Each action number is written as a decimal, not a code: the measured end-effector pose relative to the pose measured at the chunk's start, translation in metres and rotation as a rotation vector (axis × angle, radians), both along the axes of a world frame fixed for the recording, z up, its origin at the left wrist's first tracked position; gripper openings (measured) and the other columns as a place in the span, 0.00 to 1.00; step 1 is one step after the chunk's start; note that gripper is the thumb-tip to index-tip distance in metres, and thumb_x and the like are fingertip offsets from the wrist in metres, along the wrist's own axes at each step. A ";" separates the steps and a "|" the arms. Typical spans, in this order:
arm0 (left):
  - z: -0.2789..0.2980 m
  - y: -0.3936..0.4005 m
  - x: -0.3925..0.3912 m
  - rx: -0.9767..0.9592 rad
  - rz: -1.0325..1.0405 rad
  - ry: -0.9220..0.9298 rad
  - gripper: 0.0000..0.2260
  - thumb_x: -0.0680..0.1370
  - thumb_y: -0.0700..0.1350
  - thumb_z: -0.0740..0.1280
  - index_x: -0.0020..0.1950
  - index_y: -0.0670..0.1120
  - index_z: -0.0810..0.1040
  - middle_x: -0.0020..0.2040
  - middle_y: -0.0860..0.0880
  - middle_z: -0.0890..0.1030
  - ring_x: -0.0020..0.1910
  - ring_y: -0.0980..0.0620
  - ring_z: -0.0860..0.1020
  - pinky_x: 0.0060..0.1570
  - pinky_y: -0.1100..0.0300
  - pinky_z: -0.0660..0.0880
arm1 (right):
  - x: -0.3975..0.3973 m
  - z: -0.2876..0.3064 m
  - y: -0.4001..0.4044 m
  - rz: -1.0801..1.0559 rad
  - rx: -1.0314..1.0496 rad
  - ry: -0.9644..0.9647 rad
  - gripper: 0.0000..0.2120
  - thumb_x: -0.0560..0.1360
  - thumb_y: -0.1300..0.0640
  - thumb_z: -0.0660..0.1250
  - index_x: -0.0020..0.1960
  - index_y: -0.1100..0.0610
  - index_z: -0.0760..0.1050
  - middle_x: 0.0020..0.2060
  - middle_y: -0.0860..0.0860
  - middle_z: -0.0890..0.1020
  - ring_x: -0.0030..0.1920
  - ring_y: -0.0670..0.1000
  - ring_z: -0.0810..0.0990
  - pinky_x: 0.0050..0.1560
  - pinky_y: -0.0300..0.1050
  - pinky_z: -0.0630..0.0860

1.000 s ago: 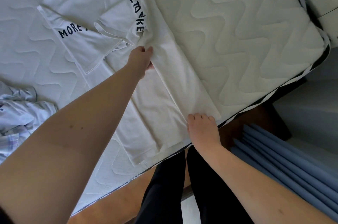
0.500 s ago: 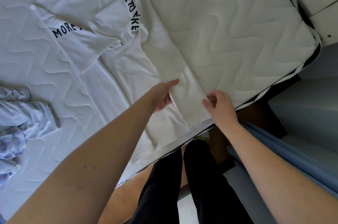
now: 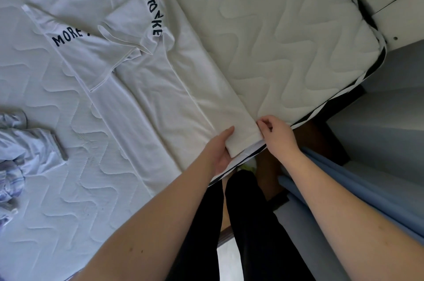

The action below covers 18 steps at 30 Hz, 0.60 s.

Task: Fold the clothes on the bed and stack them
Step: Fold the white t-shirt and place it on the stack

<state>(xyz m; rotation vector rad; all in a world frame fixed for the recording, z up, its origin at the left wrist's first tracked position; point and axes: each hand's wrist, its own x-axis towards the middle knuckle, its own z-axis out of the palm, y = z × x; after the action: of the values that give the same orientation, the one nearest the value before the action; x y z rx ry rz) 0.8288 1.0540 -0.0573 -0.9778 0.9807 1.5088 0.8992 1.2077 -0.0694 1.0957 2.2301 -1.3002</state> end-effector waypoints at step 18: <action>0.004 -0.022 0.027 -0.082 -0.039 0.212 0.09 0.81 0.45 0.64 0.54 0.40 0.79 0.46 0.45 0.86 0.46 0.50 0.85 0.44 0.61 0.81 | 0.031 -0.002 -0.039 -0.077 0.063 0.136 0.25 0.72 0.56 0.73 0.66 0.51 0.70 0.59 0.50 0.72 0.57 0.53 0.76 0.59 0.56 0.75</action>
<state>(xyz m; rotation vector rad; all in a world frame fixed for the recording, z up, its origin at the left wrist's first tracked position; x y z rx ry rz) 0.8561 1.0321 -0.0529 -0.8628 1.2132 1.5727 0.9298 1.1685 -0.0718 1.1577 2.3635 -1.3820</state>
